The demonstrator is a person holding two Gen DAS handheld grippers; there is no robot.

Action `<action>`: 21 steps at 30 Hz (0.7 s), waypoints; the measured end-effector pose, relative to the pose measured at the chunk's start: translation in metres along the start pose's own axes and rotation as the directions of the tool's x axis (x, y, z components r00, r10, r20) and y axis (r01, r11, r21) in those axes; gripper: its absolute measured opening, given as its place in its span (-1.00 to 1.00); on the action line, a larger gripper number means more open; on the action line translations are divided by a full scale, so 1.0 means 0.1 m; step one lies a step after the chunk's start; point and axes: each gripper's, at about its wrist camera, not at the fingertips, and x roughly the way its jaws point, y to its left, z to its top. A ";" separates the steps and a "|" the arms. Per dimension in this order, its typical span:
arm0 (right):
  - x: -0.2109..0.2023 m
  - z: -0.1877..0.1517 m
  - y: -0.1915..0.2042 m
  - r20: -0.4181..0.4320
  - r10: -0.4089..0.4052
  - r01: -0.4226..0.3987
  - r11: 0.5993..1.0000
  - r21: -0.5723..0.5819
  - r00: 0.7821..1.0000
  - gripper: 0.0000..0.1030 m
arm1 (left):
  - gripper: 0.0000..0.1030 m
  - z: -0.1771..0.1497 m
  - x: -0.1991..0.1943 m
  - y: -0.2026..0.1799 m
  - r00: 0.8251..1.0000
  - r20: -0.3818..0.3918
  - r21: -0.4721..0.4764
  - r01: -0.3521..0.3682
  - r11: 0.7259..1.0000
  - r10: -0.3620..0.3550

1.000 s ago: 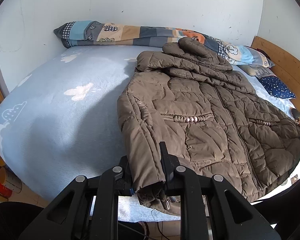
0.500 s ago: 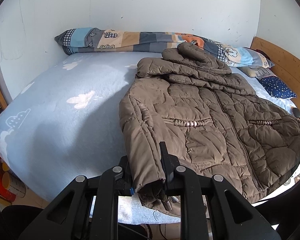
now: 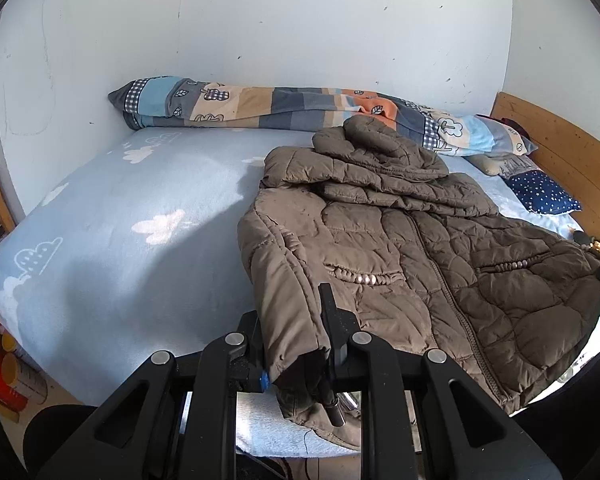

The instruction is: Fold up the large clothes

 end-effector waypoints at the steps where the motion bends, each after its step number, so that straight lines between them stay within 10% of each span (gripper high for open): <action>1: -0.01 0.01 0.01 0.003 0.001 -0.001 1.000 0.000 1.000 -0.76 | -0.64 0.02 0.00 0.00 1.000 0.002 0.003 0.001 1.000 -0.001; 21: 0.03 0.34 0.19 0.042 0.046 -0.044 0.998 -0.038 0.998 -0.76 | -0.64 0.27 0.00 0.07 1.000 0.024 -0.029 0.004 1.000 -0.003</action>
